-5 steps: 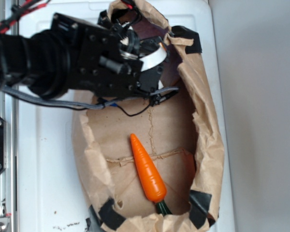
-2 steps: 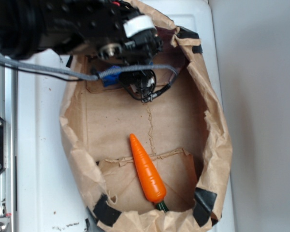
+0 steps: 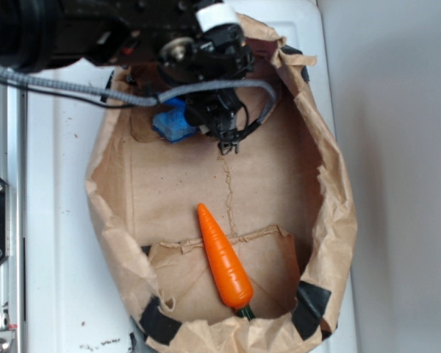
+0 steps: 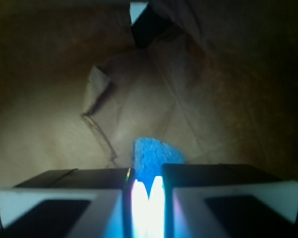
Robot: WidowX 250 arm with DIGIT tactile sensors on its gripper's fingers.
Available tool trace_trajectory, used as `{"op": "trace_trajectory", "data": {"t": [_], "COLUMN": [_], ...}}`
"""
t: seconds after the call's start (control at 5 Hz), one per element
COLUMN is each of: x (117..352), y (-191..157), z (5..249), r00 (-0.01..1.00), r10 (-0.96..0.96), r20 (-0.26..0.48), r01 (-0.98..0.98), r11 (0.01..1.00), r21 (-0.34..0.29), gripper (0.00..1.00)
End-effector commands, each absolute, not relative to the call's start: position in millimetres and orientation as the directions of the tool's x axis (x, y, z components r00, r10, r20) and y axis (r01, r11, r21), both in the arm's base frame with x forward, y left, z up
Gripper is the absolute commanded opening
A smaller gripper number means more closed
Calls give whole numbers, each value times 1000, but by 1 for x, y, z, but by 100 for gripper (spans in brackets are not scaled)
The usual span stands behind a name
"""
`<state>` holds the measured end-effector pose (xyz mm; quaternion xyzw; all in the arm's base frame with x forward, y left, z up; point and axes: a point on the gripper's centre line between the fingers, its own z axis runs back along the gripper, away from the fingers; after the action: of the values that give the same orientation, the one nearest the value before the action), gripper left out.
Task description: Grab the blue sponge.
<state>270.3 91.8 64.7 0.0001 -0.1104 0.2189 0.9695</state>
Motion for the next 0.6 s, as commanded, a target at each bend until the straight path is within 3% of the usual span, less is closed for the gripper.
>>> {"op": "trace_trajectory", "data": {"t": [0.0, 0.2, 0.4], "x": [273, 269, 267], "y": [118, 121, 129], "z": [149, 143, 126], "r00": [843, 861, 869], "r10": [488, 459, 436], "r20": [225, 222, 235], "r01": [-461, -441, -431], "r11": [872, 889, 899], "r21": [-163, -128, -76], "gripper": [0, 39, 100]}}
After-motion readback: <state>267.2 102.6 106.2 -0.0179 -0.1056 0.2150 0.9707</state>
